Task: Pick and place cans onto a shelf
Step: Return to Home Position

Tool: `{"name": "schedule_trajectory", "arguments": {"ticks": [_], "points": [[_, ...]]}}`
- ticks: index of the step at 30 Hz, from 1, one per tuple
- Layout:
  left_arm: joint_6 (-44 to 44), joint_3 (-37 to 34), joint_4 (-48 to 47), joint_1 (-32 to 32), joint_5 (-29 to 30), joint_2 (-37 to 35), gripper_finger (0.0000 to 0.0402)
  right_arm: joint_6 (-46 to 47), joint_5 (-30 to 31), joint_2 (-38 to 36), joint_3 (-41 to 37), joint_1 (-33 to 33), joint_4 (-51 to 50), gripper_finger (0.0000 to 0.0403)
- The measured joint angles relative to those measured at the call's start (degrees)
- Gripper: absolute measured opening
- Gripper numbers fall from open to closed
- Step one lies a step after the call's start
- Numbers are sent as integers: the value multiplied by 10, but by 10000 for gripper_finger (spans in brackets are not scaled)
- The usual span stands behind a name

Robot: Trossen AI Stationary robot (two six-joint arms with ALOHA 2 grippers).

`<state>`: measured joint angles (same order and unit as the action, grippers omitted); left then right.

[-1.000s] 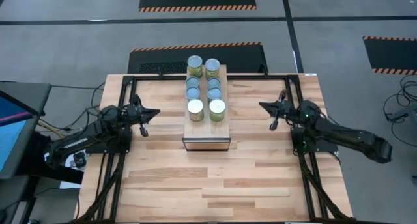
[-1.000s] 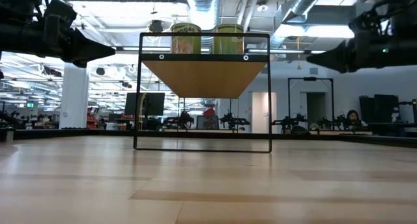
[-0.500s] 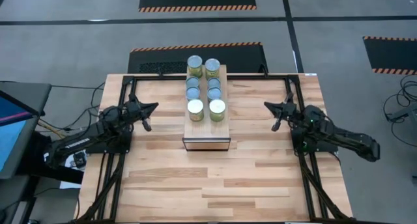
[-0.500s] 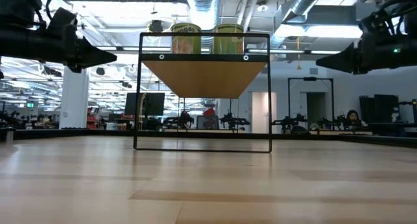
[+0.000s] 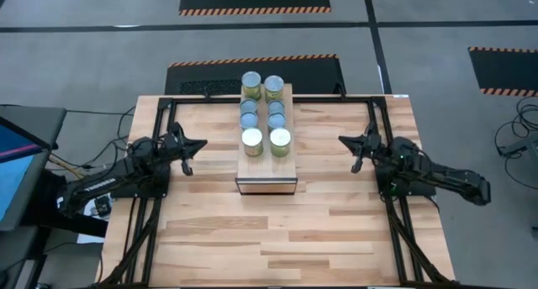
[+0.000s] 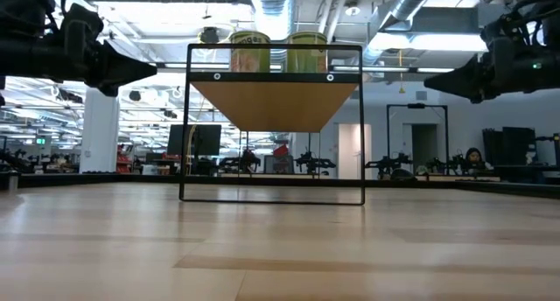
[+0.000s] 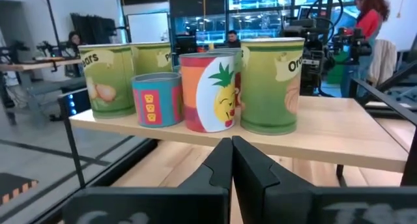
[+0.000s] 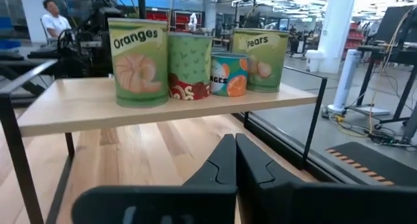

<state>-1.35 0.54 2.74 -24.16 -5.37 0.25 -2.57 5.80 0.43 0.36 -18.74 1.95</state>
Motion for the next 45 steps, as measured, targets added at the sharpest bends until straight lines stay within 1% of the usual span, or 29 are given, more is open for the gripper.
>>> {"name": "schedule_trajectory", "arguments": {"ticks": [4, 11, 15, 20, 45], "points": [[20, 0, 0, 0, 6, 0, 0, -7, 0, 11, 0, -2, -1, 15], [57, -1, -10, 0, 66, 0, 0, 15, 1, 39, 0, -14, -2, 31], [50, -1, -10, 0, 67, 0, 0, 39, 1, 57, 0, -16, -2, 32], [55, -1, -10, 0, 67, 0, 0, 41, 0, 66, 0, -16, -2, 33], [55, -2, -10, 0, 66, 0, 0, 41, 1, 67, -1, -16, -2, 33]]}}
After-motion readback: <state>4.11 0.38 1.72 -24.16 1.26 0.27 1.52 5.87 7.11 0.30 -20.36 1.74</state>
